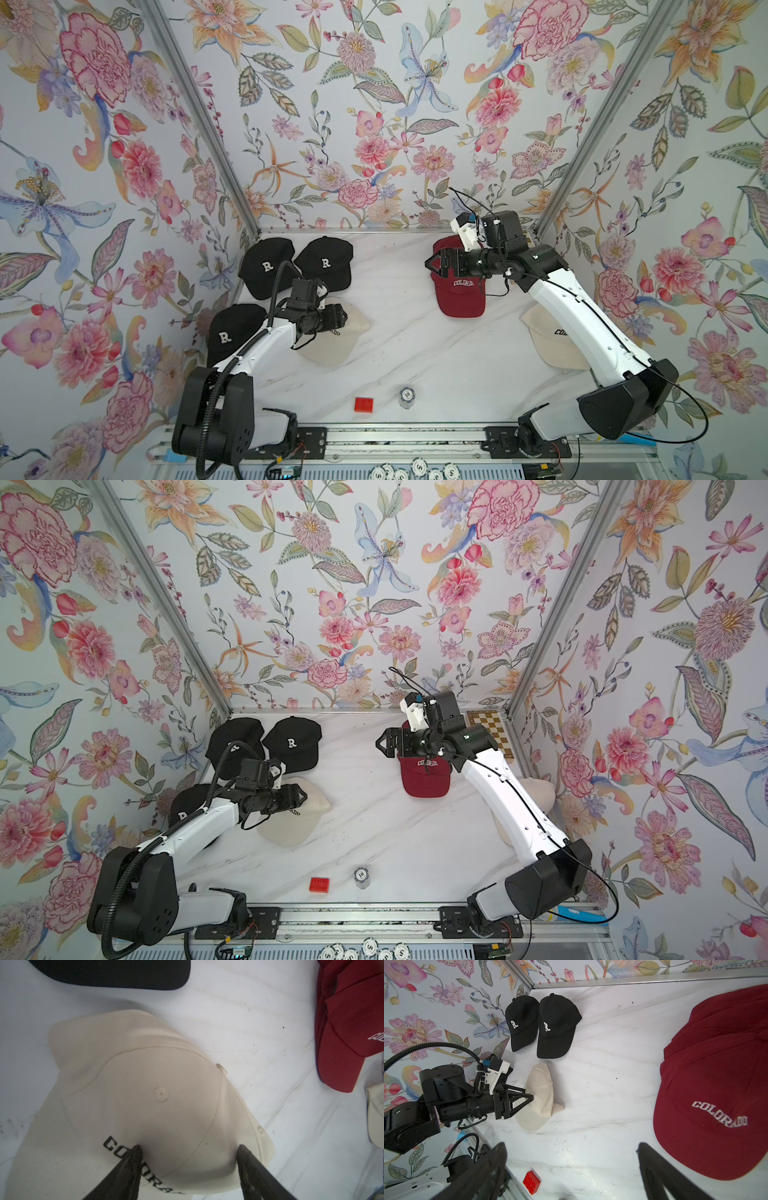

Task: Stack the baseball caps by color
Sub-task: Move the baseball cap to the center of the board.

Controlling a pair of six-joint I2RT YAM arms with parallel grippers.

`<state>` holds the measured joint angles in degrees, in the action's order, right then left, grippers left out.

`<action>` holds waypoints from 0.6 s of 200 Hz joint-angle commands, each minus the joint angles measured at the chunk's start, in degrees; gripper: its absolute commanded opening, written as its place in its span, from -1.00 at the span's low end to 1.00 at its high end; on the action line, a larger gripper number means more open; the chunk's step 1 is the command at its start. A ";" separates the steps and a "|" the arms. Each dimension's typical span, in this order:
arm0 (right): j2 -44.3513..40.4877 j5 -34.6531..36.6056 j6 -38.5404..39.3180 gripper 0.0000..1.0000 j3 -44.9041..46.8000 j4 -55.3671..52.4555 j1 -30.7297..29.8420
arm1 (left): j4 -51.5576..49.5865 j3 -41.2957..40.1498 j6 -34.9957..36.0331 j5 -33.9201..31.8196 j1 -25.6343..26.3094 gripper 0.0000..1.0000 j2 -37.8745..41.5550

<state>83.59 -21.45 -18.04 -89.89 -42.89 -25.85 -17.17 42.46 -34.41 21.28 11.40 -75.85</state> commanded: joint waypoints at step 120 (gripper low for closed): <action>-5.62 0.10 0.10 0.98 4.60 -0.85 3.32 | 15.81 14.78 -9.64 -2.32 15.54 0.31 -18.16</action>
<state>80.01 -21.45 -18.04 -86.41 -42.87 -23.27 -3.16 52.21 -44.25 20.34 25.69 -90.08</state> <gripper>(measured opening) 0.988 0.659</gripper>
